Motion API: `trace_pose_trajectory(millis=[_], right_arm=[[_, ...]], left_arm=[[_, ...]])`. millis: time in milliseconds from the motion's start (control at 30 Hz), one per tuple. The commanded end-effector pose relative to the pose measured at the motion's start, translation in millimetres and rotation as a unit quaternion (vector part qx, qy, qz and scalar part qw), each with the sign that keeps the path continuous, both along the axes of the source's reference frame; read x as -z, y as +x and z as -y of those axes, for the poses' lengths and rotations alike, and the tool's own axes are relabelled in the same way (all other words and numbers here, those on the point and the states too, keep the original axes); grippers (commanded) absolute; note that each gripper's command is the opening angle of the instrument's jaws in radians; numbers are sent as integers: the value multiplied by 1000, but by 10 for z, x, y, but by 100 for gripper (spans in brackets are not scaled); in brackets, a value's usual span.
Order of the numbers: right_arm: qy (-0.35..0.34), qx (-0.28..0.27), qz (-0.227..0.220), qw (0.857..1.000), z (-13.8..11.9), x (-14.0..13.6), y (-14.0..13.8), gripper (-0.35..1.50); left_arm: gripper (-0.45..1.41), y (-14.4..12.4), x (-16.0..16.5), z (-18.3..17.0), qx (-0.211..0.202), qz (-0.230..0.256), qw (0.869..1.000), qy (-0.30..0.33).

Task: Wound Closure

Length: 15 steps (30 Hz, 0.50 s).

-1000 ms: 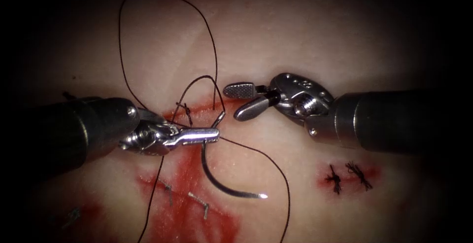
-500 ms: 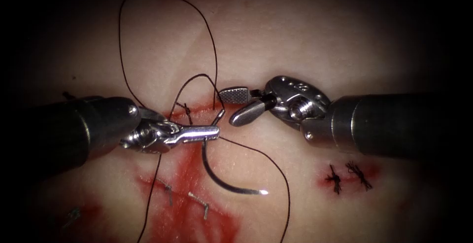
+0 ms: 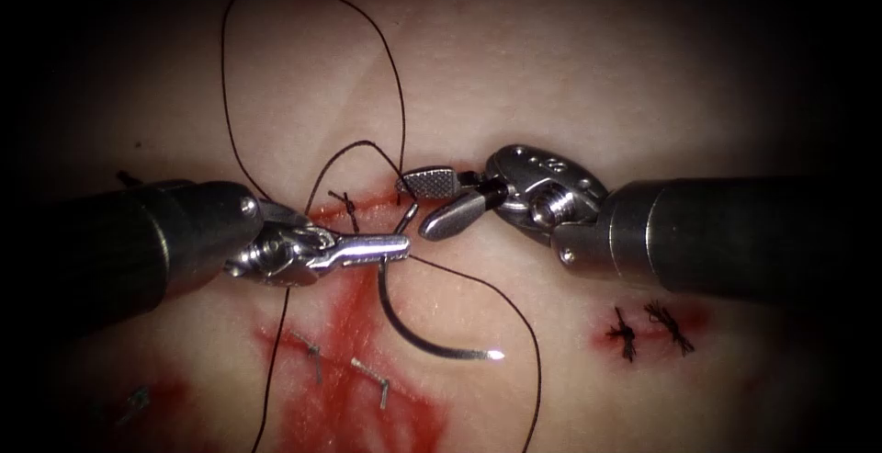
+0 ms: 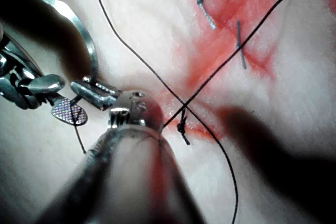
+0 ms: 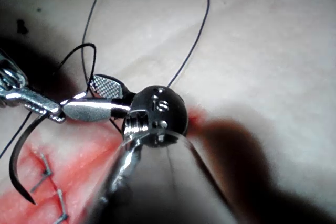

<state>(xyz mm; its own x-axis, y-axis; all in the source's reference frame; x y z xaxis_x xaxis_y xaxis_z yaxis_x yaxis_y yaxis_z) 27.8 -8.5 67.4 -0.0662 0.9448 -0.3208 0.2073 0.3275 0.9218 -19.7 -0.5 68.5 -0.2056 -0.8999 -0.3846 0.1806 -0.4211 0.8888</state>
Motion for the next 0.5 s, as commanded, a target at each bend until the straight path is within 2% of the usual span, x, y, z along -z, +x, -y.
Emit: trace_pose_trajectory(millis=[33, 167, 267, 300, 333, 400, 500], right_arm=[[1, 0, -1, 1000, 4, -4, 6, 120], [2, 0, -1, 1000, 3, -3, 6, 105], [2, 1, -2, 1000, 2, -2, 5, 46], [3, 1, -2, 1000, 1, -2, 4, 14], [3, 1, -2, 1000, 0, -1, 3, 5], [5, 1, -2, 1000, -3, 0, 2, 4], [6, -2, -6, 1000, -4, 1, 2, -35]], left_arm=[[-45, -5, -6, -3, 0, 0, 1000, -1], [-45, -7, -8, -1, 0, -2, 1000, -1], [-45, -9, -9, -1, -1, -4, 1000, -1], [-45, -9, -10, 0, -1, -5, 1000, -2], [-45, -10, -10, 0, -2, -6, 1000, -2], [-45, -11, -12, 1, -2, -8, 1000, -3], [-45, -15, -15, 4, -4, -12, 1000, -4]])
